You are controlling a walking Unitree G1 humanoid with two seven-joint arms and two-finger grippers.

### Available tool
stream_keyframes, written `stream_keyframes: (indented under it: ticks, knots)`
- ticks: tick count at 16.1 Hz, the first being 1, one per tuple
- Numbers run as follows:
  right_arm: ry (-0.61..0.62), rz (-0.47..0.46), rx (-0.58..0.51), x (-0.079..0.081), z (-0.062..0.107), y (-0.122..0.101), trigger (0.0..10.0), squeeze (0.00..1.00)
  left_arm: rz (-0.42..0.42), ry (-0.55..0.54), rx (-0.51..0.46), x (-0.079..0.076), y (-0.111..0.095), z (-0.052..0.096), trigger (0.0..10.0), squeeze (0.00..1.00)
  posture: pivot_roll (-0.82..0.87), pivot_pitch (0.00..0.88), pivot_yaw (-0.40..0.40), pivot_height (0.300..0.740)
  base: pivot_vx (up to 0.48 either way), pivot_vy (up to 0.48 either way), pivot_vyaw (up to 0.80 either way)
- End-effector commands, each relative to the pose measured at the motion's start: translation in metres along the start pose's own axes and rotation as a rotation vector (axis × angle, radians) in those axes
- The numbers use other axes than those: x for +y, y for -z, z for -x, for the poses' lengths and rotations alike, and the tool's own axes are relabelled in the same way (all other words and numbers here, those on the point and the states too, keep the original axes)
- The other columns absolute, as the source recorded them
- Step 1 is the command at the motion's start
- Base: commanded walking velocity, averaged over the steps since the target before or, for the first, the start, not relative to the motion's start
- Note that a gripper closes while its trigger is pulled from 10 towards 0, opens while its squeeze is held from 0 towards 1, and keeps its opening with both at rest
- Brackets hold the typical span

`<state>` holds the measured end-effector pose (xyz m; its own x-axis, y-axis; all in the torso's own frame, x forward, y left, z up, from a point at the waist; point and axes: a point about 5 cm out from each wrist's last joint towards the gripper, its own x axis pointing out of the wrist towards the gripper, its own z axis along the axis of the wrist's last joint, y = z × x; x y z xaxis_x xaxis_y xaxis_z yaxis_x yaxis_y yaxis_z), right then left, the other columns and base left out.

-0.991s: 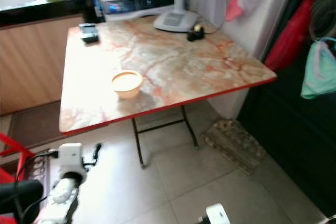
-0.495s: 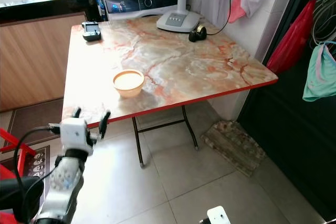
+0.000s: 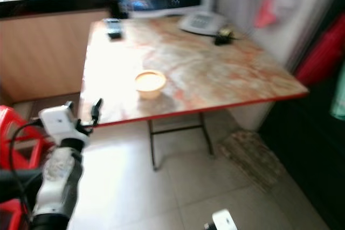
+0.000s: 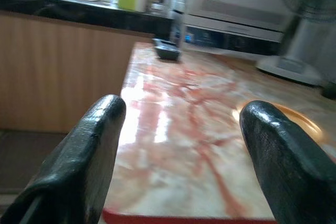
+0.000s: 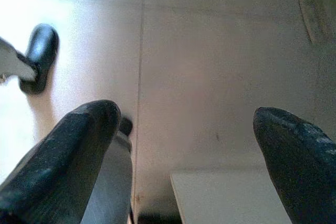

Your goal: Restocking fridge

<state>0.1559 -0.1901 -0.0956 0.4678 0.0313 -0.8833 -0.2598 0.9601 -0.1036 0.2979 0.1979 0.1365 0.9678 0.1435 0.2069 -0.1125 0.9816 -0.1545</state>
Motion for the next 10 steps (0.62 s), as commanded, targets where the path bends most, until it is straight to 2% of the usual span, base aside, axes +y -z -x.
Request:
stream_keyframes:
  ticks: [1, 10]
  knots:
    - [0.009, -0.015, 0.009, -0.0021, 0.0011, 0.0051, 10.0, 0.00, 0.022, 0.019, -0.022, -0.0077, -0.0079, -0.0042, 10.0, 0.00, -0.03, 0.000, -0.018, 0.740, 0.285, 0.000, 0.00]
    - [-0.005, -0.012, 0.010, -0.0004, 0.0005, 0.0031, 10.0, 0.00, 0.019, 0.035, -0.004, -0.0095, -0.0095, -0.0080, 10.0, 0.00, -0.03, 0.000, -0.009, 0.740, 0.297, 0.000, 0.00]
